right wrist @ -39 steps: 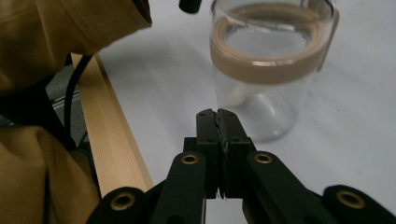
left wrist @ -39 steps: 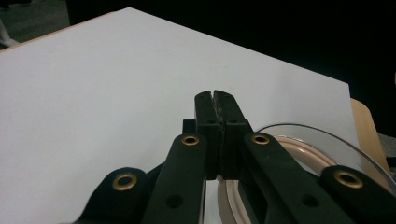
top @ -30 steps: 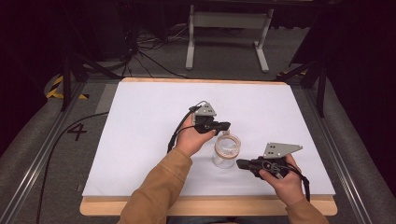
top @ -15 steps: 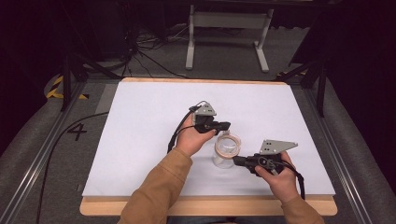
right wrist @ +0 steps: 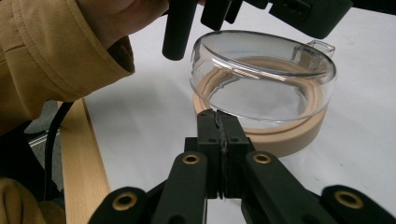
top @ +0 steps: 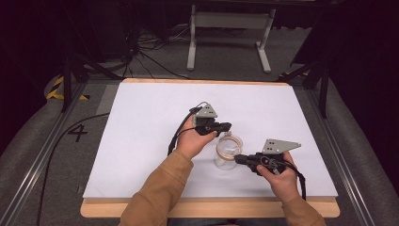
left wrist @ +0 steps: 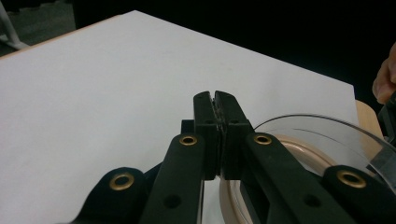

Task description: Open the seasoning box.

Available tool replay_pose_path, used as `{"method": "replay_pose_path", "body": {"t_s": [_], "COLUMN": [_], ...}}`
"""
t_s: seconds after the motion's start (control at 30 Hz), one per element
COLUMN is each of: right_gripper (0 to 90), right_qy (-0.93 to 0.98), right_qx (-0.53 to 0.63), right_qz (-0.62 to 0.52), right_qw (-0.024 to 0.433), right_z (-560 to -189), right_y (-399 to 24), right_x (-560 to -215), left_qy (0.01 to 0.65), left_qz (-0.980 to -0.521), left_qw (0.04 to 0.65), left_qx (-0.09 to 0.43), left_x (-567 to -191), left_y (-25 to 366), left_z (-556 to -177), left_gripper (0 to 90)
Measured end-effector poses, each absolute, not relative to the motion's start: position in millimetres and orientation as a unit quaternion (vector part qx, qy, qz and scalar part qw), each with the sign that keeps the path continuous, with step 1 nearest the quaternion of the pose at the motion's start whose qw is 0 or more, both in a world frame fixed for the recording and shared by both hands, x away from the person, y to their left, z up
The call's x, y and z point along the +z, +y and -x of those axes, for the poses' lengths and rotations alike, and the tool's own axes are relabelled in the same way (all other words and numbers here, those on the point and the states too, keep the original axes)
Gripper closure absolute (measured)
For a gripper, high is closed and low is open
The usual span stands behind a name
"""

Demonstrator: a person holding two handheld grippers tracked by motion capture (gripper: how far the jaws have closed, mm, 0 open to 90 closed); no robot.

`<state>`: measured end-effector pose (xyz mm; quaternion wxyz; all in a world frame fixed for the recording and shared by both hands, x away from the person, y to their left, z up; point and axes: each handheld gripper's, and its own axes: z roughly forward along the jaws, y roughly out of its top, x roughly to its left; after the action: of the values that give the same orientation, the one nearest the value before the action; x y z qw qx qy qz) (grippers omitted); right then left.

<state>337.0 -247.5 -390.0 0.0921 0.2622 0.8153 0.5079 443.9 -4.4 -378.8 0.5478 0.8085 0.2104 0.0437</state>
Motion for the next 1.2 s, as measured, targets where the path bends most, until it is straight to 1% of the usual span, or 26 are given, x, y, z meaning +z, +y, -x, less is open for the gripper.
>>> {"method": "replay_pose_path", "body": {"t_s": [0.2, 0.53, 0.83, 1.2], "right_gripper": [89.9, 90.0, 90.0, 90.0], "right_qy": [0.812, 0.807, 0.804, 0.800], "right_qx": [0.516, 0.528, 0.538, 0.547], "right_qz": [-0.257, -0.240, -0.223, -0.214], "right_qw": [0.093, 0.108, 0.120, 0.123], "right_z": [-338.2, -346.0, -357.4, -375.6], "right_y": [-248.7, -248.3, -245.9, -244.0], "right_x": [-385.7, -376.1, -368.1, -361.5], "left_qy": [0.218, 0.244, 0.269, 0.308], "left_qz": [-0.804, -0.800, -0.796, -0.784], "left_qw": [0.550, 0.543, 0.534, 0.527], "left_qx": [0.057, 0.076, 0.093, 0.113], "left_x": [-371.0, -366.3, -368.6, -372.6], "left_y": [10.6, 43.7, 72.9, 109.5], "left_z": [-439.1, -426.3, -412.4, -395.2], "left_gripper": [87.8, 87.5, 86.6, 86.2]}}
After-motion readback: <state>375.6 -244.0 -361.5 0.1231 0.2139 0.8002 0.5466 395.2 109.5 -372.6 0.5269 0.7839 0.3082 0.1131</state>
